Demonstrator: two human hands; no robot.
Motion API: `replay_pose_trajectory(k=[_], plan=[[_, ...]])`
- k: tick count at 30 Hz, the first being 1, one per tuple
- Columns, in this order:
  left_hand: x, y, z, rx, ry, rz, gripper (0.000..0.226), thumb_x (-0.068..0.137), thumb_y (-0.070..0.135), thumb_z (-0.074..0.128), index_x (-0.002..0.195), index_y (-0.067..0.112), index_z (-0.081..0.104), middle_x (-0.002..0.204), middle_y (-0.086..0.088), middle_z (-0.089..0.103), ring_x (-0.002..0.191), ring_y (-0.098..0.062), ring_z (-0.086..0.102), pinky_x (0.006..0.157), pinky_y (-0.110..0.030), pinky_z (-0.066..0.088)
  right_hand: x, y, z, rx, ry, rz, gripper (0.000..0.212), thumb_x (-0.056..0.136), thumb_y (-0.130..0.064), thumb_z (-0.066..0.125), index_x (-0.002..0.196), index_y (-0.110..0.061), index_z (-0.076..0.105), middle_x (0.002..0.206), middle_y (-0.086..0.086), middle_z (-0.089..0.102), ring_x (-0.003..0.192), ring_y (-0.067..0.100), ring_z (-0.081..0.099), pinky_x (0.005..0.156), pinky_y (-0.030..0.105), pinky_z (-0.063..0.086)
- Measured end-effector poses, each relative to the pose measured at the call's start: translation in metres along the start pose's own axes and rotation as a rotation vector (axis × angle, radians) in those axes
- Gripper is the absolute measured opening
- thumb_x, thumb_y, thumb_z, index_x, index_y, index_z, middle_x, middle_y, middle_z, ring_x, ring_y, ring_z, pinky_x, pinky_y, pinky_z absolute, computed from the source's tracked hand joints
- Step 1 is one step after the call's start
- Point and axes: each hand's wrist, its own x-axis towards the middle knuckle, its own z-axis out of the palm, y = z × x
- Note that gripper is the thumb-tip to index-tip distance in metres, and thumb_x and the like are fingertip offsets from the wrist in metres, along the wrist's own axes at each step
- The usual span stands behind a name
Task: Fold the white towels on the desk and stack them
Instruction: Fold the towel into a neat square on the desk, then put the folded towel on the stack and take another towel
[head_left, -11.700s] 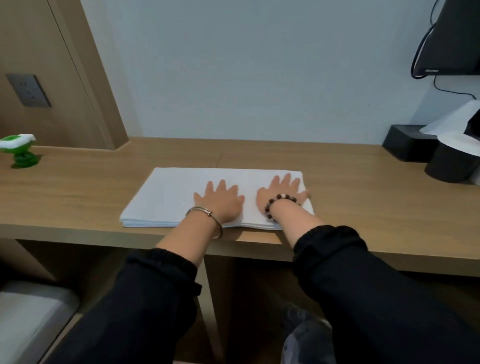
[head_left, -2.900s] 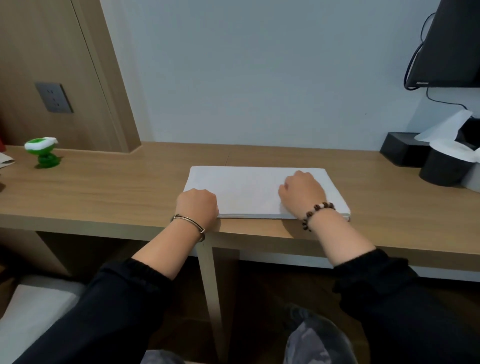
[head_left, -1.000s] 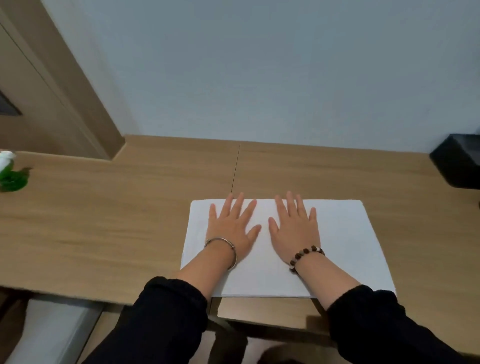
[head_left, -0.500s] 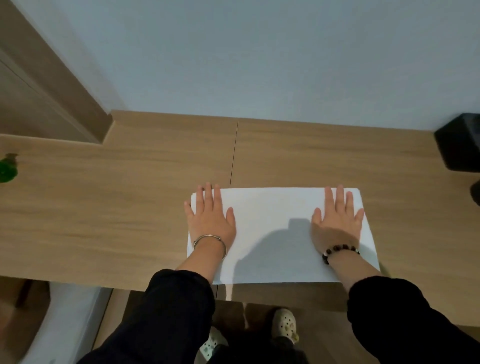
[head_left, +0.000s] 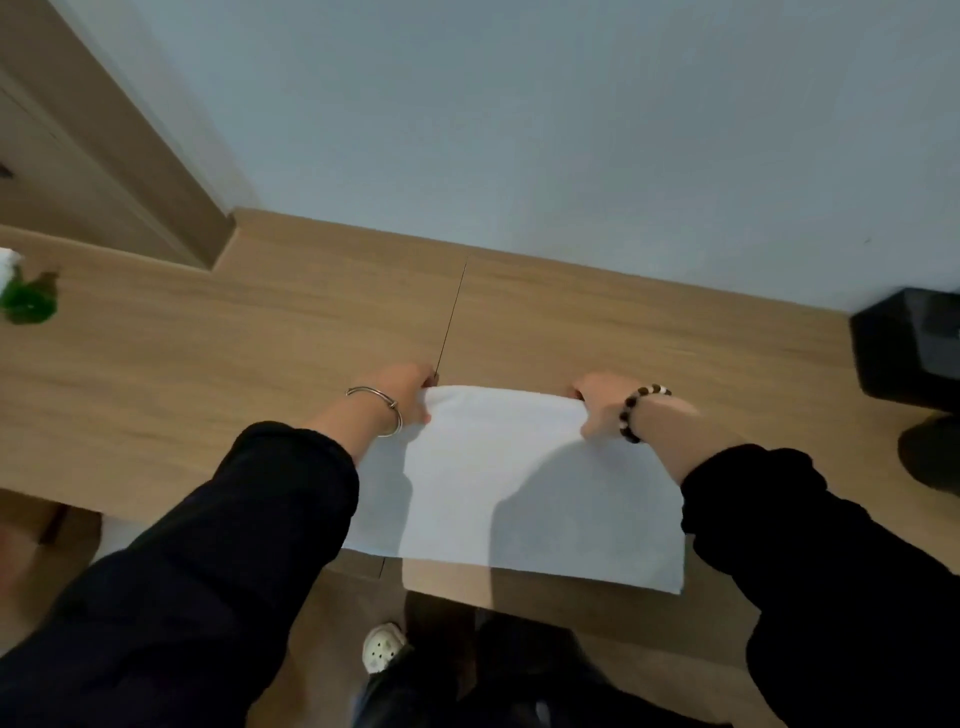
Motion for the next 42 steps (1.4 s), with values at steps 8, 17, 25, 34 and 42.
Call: replay_pose_trajectory(k=[8,17,25,34,42], plan=[[-0.063,-0.089,0.003,0.039,0.075,-0.308,0.024,0.086,0.027,0.053,0.107,0.019,0.061,0.109,-0.005,0.063,0.100,-0.028,0.059,0.071,-0.029,0.043,0.010,-0.094,-0.036,-0.120,-0.028,-0.173,0.031,0.087,-0.036,0.056,0.098,-0.007,0.060,0.092,0.013,0.065,0.076,0.027,0.062,0.059,0.029,0.045],[-0.290,-0.278,0.082,-0.239,0.291,-0.817,0.021,0.090,0.034,0.052,0.104,0.019,0.056,0.108,-0.007,0.061,0.097,-0.029,0.059,0.071,-0.033,0.043,-0.018,-0.375,-0.007,-0.546,0.184,-0.538,0.035,0.089,-0.032,0.061,0.064,-0.012,0.047,0.061,0.001,0.049,0.051,0.017,0.045,0.044,0.025,0.030],[-0.529,-0.369,0.221,-0.417,0.436,-1.275,0.026,0.091,0.036,0.054,0.105,0.014,0.052,0.108,-0.014,0.062,0.101,-0.035,0.059,0.075,-0.036,0.043,-0.110,-0.631,0.122,-0.714,0.354,-1.019,0.023,0.091,-0.023,0.056,0.071,-0.021,0.044,0.086,0.004,0.061,0.070,0.024,0.050,0.060,0.032,0.038],[-0.703,-0.344,0.357,-0.623,0.484,-1.754,0.019,0.091,0.029,0.055,0.104,0.016,0.052,0.103,-0.010,0.062,0.094,-0.031,0.059,0.070,-0.036,0.040,-0.202,-0.793,0.274,-0.895,0.368,-1.535,0.006,0.092,-0.015,0.047,0.091,-0.018,0.052,0.099,0.008,0.063,0.081,0.029,0.057,0.059,0.030,0.031],[-0.766,-0.336,0.458,-0.949,0.580,-2.112,0.012,0.081,0.008,0.052,0.081,0.019,0.049,0.090,-0.011,0.061,0.086,-0.034,0.059,0.071,-0.037,0.046,-0.224,-0.910,0.386,-0.488,0.024,-1.471,0.013,0.084,-0.009,0.065,0.091,0.000,0.070,0.093,0.022,0.067,0.083,0.030,0.059,0.062,0.027,0.031]])
